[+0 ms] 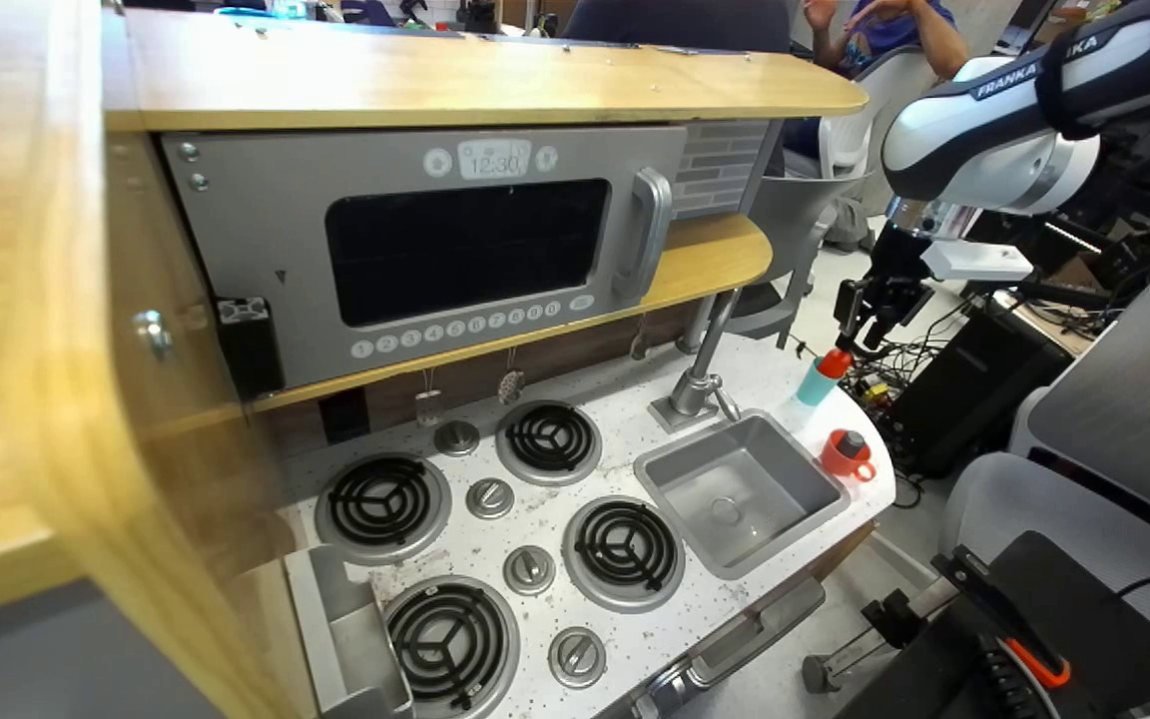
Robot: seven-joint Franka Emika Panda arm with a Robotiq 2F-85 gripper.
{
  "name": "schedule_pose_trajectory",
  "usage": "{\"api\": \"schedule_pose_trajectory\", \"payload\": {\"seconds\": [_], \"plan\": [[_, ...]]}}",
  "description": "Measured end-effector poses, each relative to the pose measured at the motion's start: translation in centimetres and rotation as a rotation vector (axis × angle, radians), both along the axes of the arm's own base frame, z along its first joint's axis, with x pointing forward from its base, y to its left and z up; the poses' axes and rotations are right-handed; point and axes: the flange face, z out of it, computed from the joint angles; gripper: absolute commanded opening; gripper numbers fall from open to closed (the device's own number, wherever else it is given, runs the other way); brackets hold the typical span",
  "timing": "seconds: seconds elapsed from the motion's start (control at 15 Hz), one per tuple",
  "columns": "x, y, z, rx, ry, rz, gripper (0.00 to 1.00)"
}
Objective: Place the sauce bottle inside the light blue cup
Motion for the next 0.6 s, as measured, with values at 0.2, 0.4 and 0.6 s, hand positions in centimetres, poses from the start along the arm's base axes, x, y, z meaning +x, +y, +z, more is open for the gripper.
{"api": "schedule_pose_trajectory", "payload": {"seconds": [0.2, 0.4, 0.6], "plan": [[0.1, -0.2, 0.1, 0.001, 0.002, 0.004, 1.00], [-0.1, -0.7, 0.9, 0.001, -0.006, 0.024, 1.00], [-1.9, -2.1, 3.1, 0.006, 0.004, 0.088, 1.00]]}}
